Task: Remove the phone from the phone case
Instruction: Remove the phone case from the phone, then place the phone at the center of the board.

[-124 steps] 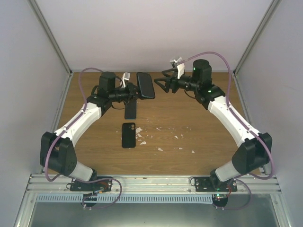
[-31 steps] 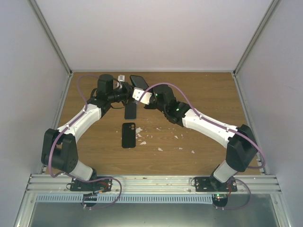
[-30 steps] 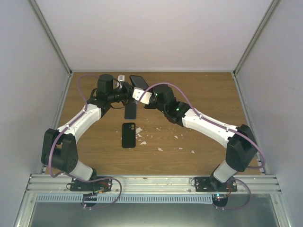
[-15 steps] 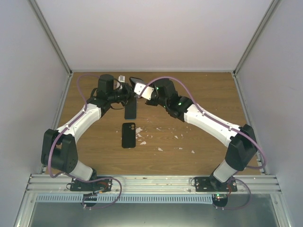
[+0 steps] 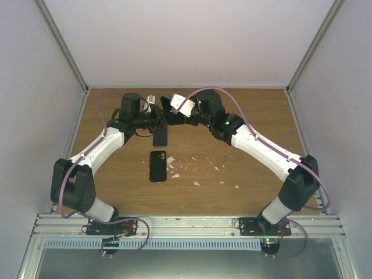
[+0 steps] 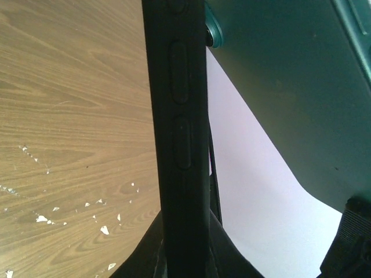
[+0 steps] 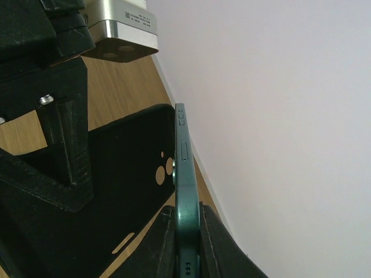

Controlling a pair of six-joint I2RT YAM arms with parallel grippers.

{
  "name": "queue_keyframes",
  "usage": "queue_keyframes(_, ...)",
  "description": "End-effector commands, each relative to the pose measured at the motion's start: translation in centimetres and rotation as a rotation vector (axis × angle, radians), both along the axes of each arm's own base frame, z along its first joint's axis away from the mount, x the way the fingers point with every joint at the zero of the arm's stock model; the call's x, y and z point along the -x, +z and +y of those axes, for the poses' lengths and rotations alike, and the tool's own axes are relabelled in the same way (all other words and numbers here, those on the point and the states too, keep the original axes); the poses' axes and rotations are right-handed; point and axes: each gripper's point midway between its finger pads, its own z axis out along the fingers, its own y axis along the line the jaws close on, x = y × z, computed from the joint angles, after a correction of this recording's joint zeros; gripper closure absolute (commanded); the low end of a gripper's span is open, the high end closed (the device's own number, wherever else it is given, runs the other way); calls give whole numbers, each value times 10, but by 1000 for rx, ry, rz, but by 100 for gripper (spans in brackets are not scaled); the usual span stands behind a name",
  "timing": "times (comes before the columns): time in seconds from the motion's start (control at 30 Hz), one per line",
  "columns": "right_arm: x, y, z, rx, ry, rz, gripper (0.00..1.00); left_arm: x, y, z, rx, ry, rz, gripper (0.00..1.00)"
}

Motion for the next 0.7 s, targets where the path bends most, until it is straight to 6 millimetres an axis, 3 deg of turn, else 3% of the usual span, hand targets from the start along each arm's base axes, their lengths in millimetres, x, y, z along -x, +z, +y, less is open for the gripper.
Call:
queue_keyframes(0.0,-19,20,-17,-32,-87,-58,100,22,50,-20,76,-160,-159,100)
queue_keyframes(0.17,-12,40,-21,-64,-88,-75,100,6,27,2,8,-58,-104,100)
queue_keyframes(0.47,5,58,-31,-72,-69,-79,99,-15,20,41,-118,91,-128,100)
queue_keyframes(0.67,12,56,-34,-61,-59,-76,99,-19,19,77,-140,199,-127,100)
